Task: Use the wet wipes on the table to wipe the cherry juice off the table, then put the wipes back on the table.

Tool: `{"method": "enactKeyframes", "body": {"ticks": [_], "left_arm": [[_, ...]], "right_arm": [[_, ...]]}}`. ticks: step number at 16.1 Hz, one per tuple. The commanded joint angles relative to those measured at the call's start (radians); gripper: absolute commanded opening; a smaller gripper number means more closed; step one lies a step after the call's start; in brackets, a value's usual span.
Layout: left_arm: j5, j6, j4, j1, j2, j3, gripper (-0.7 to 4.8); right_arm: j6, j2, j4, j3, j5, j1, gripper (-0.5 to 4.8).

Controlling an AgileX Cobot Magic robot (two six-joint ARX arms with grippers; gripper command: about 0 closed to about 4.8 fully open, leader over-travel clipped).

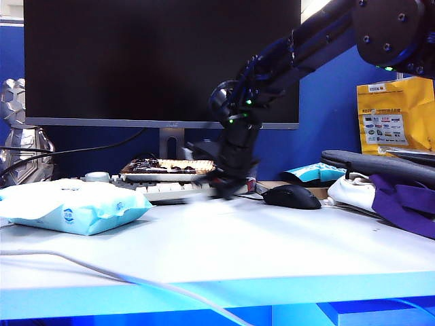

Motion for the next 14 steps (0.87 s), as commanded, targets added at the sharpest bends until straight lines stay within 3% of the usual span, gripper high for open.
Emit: {"method": "enactKeyframes", "body": {"ticks": [1,4,6,8,9,10,11,12,14], "left_arm": [[0.004,0.005,-0.012,0.001,-0.003,0.0,-0.05],[0.004,0.005,-0.012,0.0,-0.003,0.0,-0.05],[0.004,0.005,-0.012,0.001,-0.003,0.0,-0.05],[0.004,0.005,-0.012,0.001,-0.003,0.0,-0.05],[0.004,0.005,-0.012,0.001,-0.003,0.0,-0.05],[0.004,0.005,-0.012,0.001,-0.003,0.0,-0.05],[0.004,0.005,-0.012,0.001,-0.003,0.0,-0.05],[0.004,0.005,-0.012,0.001,-0.003,0.0,-0.05],[0.004,0.005,-0.012,0.001,-0.003,0.0,-0.05]], "right_arm": [[0.02,0.029,-0.124,-0.019,-0.172,0.011,-0.01],[0.055,0.029,-0.006,-0.019,0.217,0.008,-0.01],[0.056,0.029,0.079,-0.019,0.33,0.009,-0.01],[0.055,0.029,0.103,-0.019,0.248,0.01,-0.01],[0.05,0.029,0.077,-0.019,0.156,0.01,-0.01],[0.042,0.029,0.042,-0.019,0.017,0.01,-0.01],[0.04,0.029,-0.029,-0.019,-0.27,0.01,-0.01],[0.04,0.029,-0.05,-0.019,-0.276,0.011,-0.01],[0.05,0.029,-0.033,-0.019,0.051,0.016,-0.01]]}}
